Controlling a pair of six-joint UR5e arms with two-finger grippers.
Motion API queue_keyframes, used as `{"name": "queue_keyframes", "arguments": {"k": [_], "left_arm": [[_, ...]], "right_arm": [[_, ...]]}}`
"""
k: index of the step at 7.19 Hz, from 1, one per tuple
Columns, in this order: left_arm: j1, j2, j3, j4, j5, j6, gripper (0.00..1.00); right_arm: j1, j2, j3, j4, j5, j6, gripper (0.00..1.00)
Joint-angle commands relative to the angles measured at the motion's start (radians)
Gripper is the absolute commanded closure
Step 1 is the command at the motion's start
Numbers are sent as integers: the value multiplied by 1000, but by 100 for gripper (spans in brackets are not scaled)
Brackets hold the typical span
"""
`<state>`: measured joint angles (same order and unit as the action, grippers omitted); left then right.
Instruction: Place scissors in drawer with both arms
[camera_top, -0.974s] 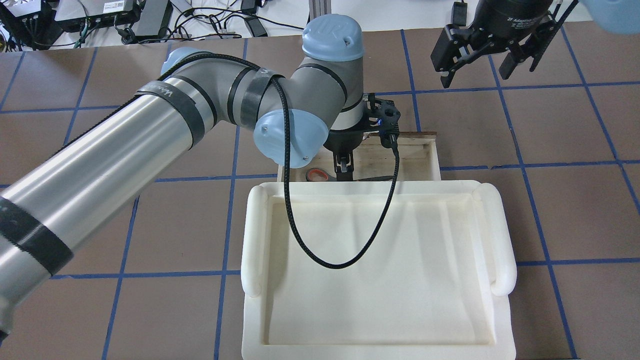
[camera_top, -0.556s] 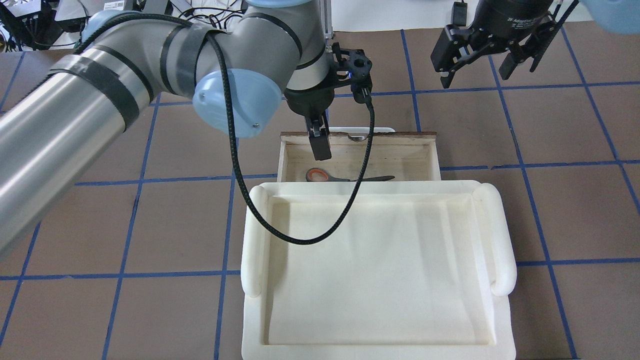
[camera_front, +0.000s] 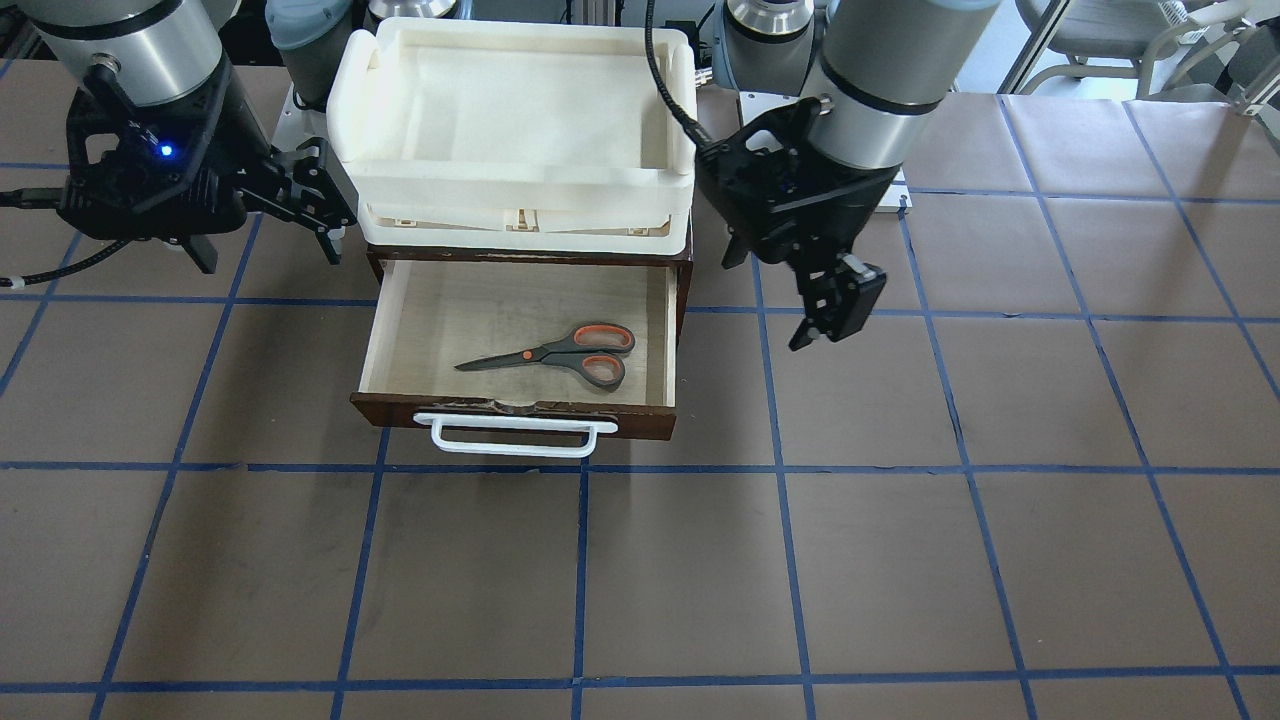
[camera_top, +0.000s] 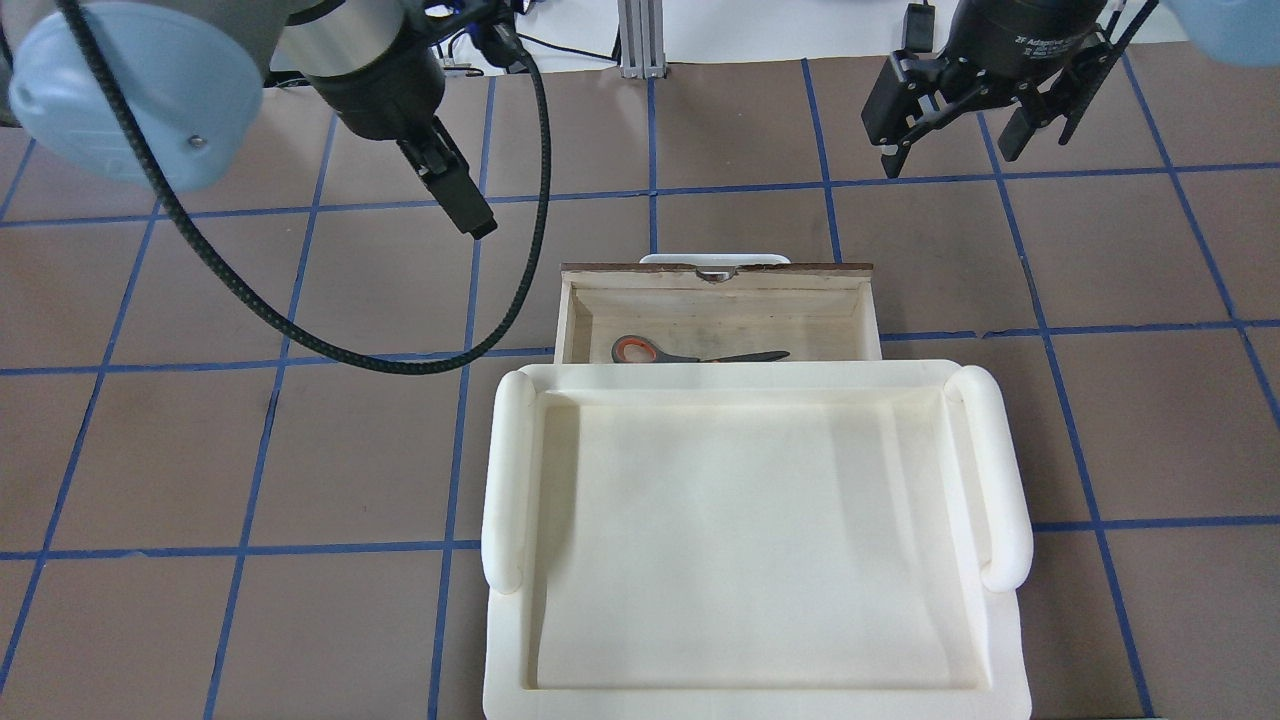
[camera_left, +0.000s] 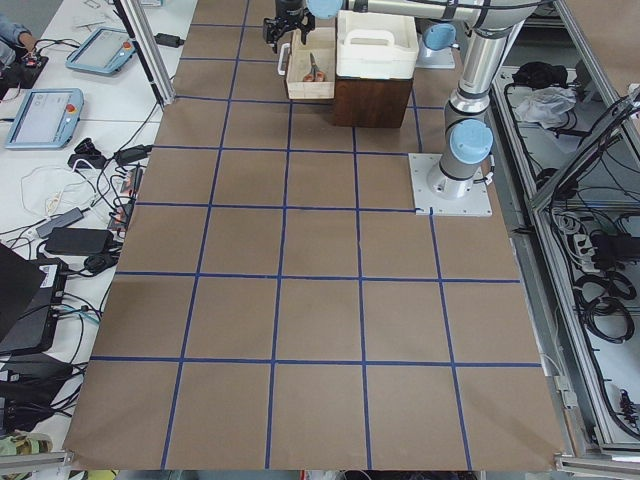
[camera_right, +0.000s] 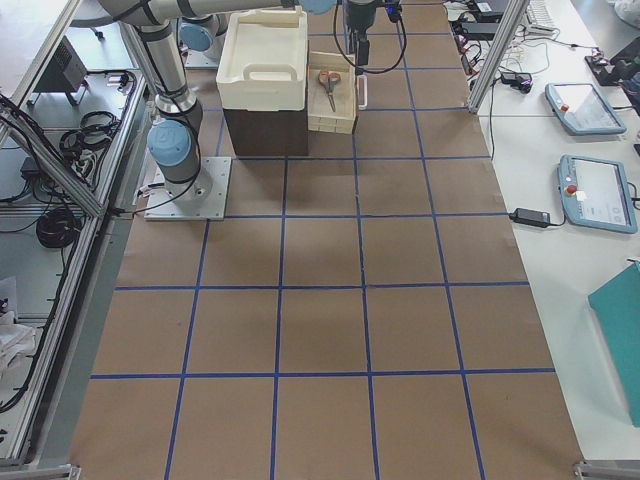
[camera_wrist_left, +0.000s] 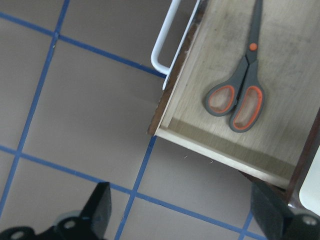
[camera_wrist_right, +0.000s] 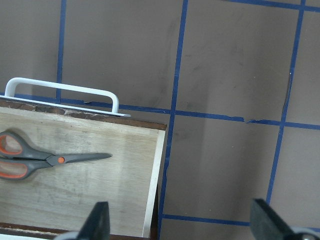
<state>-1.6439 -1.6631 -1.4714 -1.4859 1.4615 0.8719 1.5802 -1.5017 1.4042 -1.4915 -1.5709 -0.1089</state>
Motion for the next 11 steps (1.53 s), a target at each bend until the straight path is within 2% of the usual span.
{"name": "queue_keyframes", "arguments": {"k": [1,3,4,5,7,8,11], "left_arm": [[166,29,-15,-13,5,-115,0],[168,51,-29,-46,16,-561,0],[165,49,-30,-47,51,-617,1],[130,49,-30,-48,52,-749,1],[-14,51,-29,-36,152,-934,1],[-48,51,-29,-34,152,-959,1],[-48,71,-29,-42,142,-961,1]], "right_arm": [[1,1,1,8,0,0,0],[0,1,1,8,0,0,0],[1,0,1,7,0,0,0],[0,1,1,10,0,0,0],[1,0,1,10,0,0,0],[1,0,1,8,0,2,0],[3,0,2,24,0,2,0]]}}
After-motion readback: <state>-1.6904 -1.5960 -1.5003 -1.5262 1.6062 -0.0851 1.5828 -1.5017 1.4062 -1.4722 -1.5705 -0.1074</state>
